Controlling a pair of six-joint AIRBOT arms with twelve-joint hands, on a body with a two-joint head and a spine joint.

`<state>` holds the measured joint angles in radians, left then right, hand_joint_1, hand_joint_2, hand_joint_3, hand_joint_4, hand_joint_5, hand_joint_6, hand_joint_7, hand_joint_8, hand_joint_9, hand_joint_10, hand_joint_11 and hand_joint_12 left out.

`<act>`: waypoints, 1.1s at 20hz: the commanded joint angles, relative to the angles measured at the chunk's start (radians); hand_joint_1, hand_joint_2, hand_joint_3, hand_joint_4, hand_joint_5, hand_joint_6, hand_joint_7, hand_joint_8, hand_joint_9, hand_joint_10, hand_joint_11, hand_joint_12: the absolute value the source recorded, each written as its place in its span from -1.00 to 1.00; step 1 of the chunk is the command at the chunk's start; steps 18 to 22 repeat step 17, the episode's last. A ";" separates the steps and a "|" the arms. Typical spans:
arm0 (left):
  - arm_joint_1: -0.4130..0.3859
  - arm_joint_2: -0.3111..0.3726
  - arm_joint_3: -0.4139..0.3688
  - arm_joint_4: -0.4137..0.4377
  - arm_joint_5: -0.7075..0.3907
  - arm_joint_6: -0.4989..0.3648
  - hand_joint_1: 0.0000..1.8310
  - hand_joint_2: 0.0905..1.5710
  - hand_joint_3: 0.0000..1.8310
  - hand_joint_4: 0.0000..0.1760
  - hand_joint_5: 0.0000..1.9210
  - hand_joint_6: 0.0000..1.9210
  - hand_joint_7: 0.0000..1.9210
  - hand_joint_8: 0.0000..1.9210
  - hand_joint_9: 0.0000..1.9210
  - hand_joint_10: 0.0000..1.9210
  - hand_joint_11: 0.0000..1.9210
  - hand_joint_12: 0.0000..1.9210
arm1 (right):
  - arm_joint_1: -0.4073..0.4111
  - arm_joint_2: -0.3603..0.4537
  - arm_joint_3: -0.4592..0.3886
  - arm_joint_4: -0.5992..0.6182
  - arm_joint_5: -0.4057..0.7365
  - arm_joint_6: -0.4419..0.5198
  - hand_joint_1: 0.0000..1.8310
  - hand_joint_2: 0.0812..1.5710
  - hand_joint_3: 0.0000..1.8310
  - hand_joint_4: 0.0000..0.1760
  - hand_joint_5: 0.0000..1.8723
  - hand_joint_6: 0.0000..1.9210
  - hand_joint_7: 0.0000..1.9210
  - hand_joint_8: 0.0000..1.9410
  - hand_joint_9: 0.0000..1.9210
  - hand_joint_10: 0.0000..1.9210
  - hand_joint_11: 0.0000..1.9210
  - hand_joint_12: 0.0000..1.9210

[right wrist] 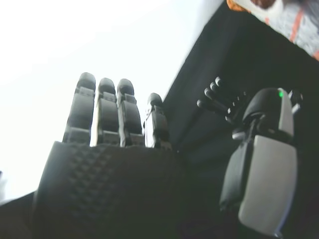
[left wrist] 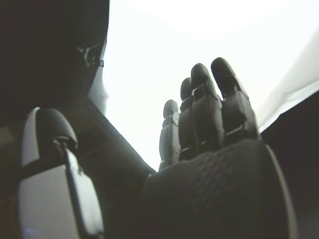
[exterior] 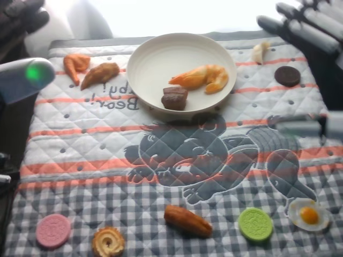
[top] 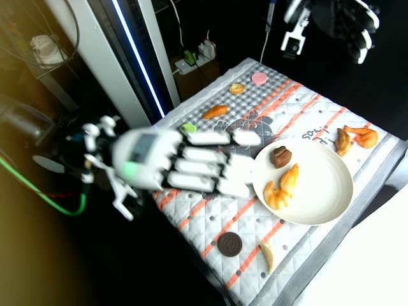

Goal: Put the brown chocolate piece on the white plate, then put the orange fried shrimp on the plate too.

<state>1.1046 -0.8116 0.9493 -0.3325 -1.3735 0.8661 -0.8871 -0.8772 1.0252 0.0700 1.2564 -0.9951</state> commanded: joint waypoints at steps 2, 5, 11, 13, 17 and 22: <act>0.007 0.018 -0.012 0.006 -0.256 -0.030 -0.17 0.06 -0.99 0.64 -0.95 -1.00 -0.77 -1.00 -0.65 -0.99 -1.00 -0.35 | -0.069 0.056 -0.036 0.061 0.278 0.003 -0.30 0.14 -0.99 0.99 -0.93 -0.99 -0.84 -0.99 -0.89 -0.98 -0.98 -0.99; 0.020 0.018 -0.015 0.026 -0.321 -0.059 -0.35 0.16 -0.99 -0.06 -0.94 -1.00 -0.73 -1.00 -0.59 -0.99 -1.00 0.11 | -0.162 0.091 -0.073 0.081 0.412 0.003 -0.32 0.26 -1.00 -0.19 -0.76 -0.99 -0.63 -0.99 -0.66 -0.99 -0.92 -0.70; -0.041 0.049 -0.038 0.108 -0.358 -0.016 -0.97 0.69 -0.99 -0.68 -0.82 -1.00 -0.66 -1.00 -0.66 -1.00 -1.00 -0.23 | -0.136 0.120 -0.123 0.011 0.506 0.000 -0.49 0.41 -0.98 0.43 -0.99 -1.00 -0.98 -1.00 -0.95 -1.00 -0.99 -0.90; -0.087 0.053 -0.041 0.142 -0.358 -0.010 -0.69 0.62 -1.00 -0.32 -0.60 -0.98 -0.57 -0.99 -0.56 -0.99 -0.98 -0.17 | -0.123 0.125 -0.131 -0.012 0.507 -0.003 -0.72 0.50 -1.00 0.63 -0.95 -1.00 -0.97 -1.00 -0.89 -1.00 -1.00 -0.59; -0.142 0.069 -0.060 0.190 -0.358 -0.054 -0.40 0.88 -1.00 0.99 -0.61 0.92 -0.36 -0.93 -0.52 -0.96 -1.00 -0.07 | -0.075 0.214 -0.216 -0.020 0.508 0.008 -0.75 0.65 -1.00 -0.31 -0.84 -1.00 -0.82 -0.99 -0.80 -0.99 -1.00 -0.44; -0.142 0.069 -0.060 0.190 -0.358 -0.054 -0.40 0.88 -1.00 0.99 -0.61 0.92 -0.36 -0.93 -0.52 -0.96 -1.00 -0.07 | -0.075 0.214 -0.216 -0.020 0.508 0.008 -0.75 0.65 -1.00 -0.31 -0.84 -1.00 -0.82 -0.99 -0.80 -0.99 -1.00 -0.44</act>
